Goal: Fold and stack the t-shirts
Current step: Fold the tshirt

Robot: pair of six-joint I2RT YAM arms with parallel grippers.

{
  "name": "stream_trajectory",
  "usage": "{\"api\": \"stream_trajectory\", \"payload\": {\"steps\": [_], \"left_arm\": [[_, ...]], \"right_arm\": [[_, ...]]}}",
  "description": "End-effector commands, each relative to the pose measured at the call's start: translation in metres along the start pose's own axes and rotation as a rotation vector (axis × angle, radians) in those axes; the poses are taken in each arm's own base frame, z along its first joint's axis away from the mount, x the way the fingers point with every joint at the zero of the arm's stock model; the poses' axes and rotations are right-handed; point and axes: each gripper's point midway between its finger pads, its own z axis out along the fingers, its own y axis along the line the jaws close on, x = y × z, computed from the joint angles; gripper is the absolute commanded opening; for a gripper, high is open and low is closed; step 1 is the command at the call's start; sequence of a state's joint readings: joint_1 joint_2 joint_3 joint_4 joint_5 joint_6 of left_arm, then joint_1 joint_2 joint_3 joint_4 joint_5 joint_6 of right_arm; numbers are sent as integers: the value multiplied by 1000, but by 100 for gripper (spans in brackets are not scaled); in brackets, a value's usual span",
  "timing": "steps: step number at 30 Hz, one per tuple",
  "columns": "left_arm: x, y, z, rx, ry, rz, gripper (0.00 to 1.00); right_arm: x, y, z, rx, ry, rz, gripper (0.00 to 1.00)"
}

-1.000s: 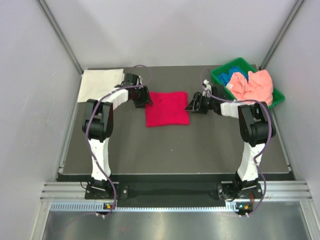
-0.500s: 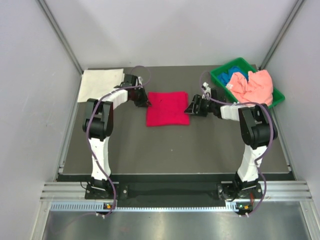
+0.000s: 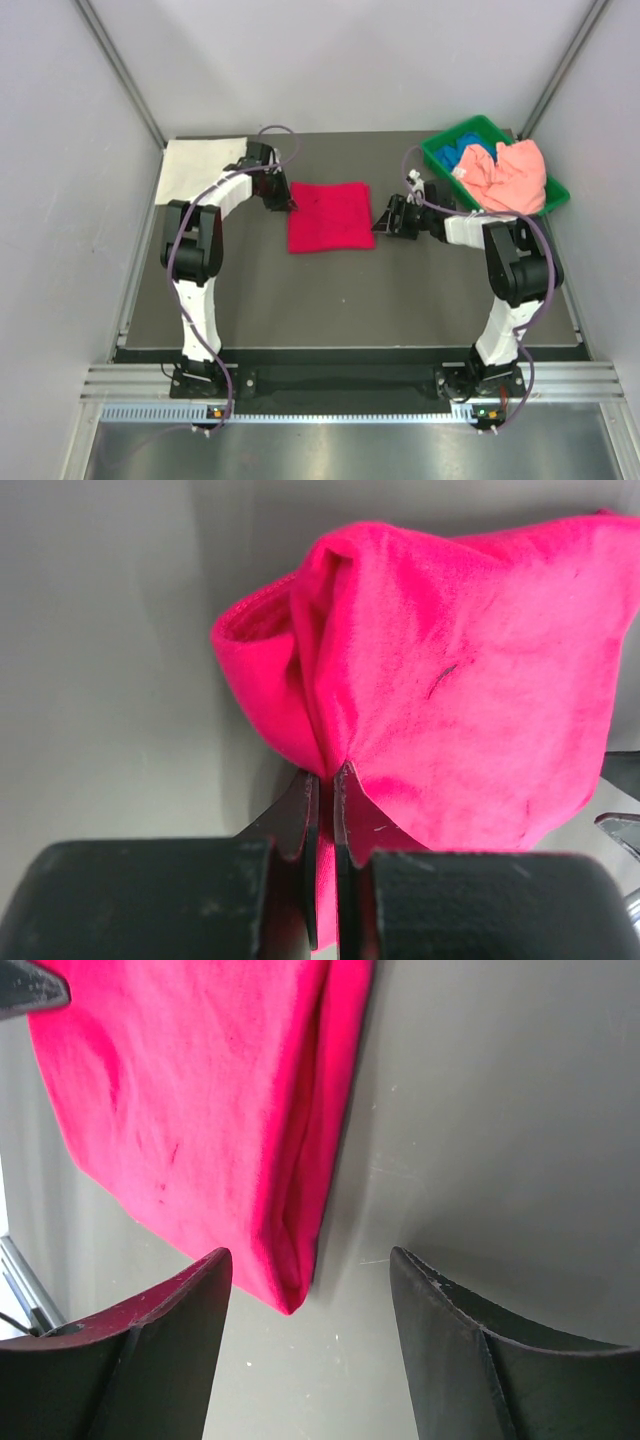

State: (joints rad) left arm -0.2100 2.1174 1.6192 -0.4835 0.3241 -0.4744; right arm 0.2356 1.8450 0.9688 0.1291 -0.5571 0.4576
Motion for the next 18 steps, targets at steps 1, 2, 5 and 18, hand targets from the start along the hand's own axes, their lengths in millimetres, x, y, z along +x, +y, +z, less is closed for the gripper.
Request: {"api": "stream_trajectory", "payload": {"steps": [1,2,5,18], "left_arm": [[3,-1,-24,-24,-10,-47,0],[8,6,-23,-46,-12,-53,0],[10,18,-19,-96,-11,-56,9],[-10,37,-2,-98,-69,-77,52]], "right_arm": [[-16,20,-11,-28,-55,-52,65],[-15,20,-11,-28,-53,-51,65],[-15,22,-13,-29,-52,-55,65],[-20,28,-26,-13,-66,-81,65]]}}
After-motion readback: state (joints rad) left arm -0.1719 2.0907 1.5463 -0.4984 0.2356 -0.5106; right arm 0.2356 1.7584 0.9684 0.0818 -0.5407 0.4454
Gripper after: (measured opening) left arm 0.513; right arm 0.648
